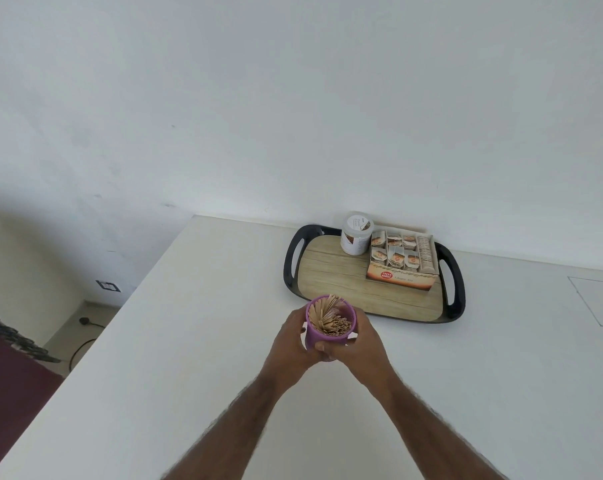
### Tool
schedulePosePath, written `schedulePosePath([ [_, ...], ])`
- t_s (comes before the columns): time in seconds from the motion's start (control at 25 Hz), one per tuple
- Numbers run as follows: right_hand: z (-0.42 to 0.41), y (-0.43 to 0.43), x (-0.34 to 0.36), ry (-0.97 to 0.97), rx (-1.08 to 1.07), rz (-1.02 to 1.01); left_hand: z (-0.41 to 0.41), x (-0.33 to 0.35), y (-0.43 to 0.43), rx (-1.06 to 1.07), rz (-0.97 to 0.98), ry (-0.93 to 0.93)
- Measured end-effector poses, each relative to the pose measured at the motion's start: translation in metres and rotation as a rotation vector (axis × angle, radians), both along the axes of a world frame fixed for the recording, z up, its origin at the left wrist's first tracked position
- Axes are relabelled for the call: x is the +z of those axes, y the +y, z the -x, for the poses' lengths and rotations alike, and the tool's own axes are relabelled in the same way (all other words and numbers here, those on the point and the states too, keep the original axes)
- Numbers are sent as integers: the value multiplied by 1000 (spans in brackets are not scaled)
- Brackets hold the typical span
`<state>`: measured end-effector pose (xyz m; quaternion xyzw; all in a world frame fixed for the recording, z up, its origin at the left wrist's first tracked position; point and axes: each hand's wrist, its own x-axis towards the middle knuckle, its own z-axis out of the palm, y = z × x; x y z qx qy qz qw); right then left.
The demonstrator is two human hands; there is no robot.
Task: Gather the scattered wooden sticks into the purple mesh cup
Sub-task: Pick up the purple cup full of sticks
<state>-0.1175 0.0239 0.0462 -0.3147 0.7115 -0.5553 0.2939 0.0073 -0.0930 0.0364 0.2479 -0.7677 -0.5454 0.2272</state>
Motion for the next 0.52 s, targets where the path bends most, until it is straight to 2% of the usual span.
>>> schedulePosePath([
  [0.2, 17, -15, 4, 57, 57, -29, 9, 2, -17, 74, 140, -13],
  [0.52, 71, -83, 19, 119, -52, -12, 66, 15, -85, 117, 122, -19],
])
